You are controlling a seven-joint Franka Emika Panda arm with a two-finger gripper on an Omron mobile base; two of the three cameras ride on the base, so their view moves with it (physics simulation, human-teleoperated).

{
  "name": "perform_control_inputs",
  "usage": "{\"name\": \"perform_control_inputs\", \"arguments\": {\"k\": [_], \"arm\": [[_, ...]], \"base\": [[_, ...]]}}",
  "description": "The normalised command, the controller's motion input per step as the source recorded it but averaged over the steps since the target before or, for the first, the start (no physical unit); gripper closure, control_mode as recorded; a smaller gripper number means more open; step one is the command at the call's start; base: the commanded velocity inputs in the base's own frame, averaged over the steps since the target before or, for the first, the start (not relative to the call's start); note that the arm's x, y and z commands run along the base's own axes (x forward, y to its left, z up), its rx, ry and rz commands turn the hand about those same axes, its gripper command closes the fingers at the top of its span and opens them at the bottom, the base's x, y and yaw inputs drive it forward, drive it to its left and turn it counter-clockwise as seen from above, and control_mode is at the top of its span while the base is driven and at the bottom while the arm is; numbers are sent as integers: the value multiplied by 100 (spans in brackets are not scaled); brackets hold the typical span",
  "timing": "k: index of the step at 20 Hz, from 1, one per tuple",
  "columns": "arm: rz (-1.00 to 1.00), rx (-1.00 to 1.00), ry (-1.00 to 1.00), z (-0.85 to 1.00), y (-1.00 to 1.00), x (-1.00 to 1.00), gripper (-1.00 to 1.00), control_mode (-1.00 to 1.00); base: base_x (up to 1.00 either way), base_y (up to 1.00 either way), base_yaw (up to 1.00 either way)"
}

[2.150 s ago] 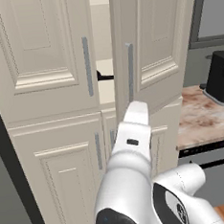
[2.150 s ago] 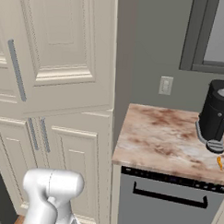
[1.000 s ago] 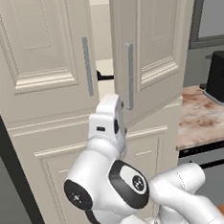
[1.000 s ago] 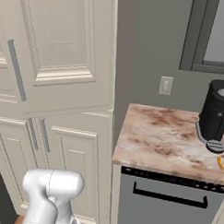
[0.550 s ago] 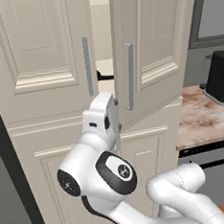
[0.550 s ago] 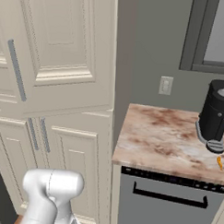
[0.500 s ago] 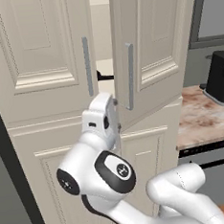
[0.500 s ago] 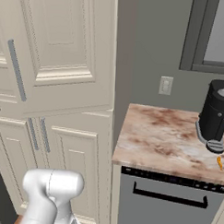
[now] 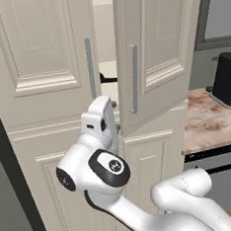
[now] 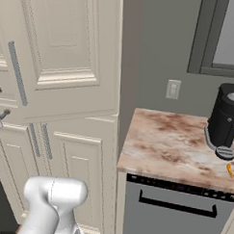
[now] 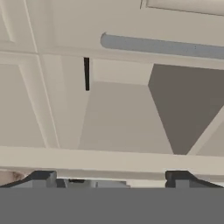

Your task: Retrieve the pan from the cabinet, then place the raw meat into the pan to avoid contamination.

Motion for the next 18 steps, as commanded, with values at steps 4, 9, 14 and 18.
{"name": "perform_control_inputs", "arguments": {"k": [4, 9, 14, 18], "arm": [[-3, 0, -3, -15, 0, 36, -100, -100], [-2, 0, -3, -15, 0, 29, -100, -100], [-4, 0, -1, -12, 0, 24, -100, -100], [-3, 0, -1, -11, 0, 23, -100, -100]], "base": [[0, 0, 0], [0, 0, 0], [0, 0, 0], [0, 0, 0]]}}
